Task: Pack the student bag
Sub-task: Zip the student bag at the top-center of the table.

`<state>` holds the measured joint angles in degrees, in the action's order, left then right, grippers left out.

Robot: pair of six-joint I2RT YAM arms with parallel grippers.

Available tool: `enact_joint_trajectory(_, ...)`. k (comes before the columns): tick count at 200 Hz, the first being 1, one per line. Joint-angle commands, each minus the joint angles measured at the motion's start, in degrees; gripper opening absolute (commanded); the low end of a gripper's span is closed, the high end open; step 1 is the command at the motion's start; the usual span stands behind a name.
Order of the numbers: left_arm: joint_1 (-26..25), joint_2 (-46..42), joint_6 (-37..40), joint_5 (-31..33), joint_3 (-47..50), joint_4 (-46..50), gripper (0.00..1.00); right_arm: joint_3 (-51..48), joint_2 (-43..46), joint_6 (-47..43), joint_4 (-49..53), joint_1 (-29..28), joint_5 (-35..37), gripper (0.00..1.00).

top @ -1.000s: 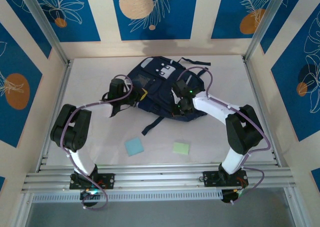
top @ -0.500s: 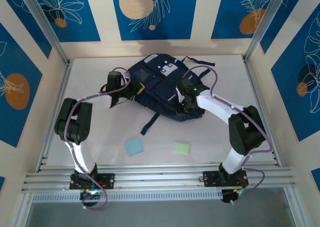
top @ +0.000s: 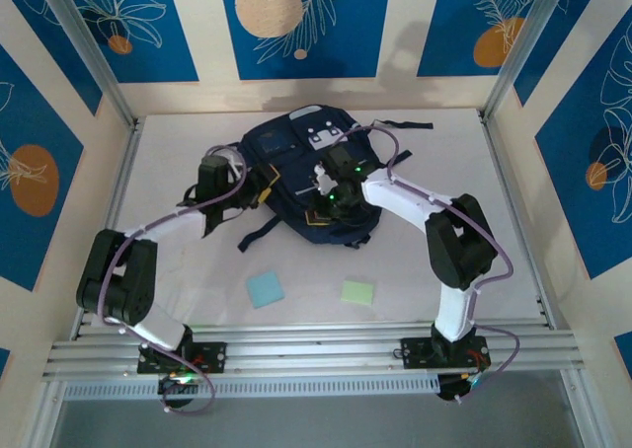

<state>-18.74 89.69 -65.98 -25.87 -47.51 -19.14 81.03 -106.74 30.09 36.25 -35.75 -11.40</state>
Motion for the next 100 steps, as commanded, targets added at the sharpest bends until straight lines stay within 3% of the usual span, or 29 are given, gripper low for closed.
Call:
enact_joint_trajectory(1,-2.75,1.25,-1.75,1.96,1.71,-1.68,0.63,2.22,-0.29,2.86,-5.90,-2.04,-7.62,0.00)
enact_joint_trajectory(45,-6.07,7.13,-3.09,1.63,1.37,-5.25,0.61,0.06,0.17,5.46,-7.44,-5.23,-7.76,0.00)
enact_joint_trajectory(53,-6.22,8.04,-3.18,1.58,1.19,-6.00,0.53,-0.51,0.38,5.51,-7.14,-5.66,-7.63,0.00)
enact_joint_trajectory(69,-5.90,9.39,-3.42,1.21,1.22,-8.37,0.19,-1.14,1.04,3.80,-4.59,-6.30,-6.63,0.00)
enact_joint_trajectory(82,-5.12,9.56,-3.29,0.95,1.19,-9.24,0.01,-1.19,1.63,0.13,0.91,-6.28,-3.53,0.00)
enact_joint_trajectory(100,-3.83,8.80,-2.29,0.21,0.54,-8.63,0.00,-1.81,2.78,-5.86,8.96,-5.43,3.49,0.00)
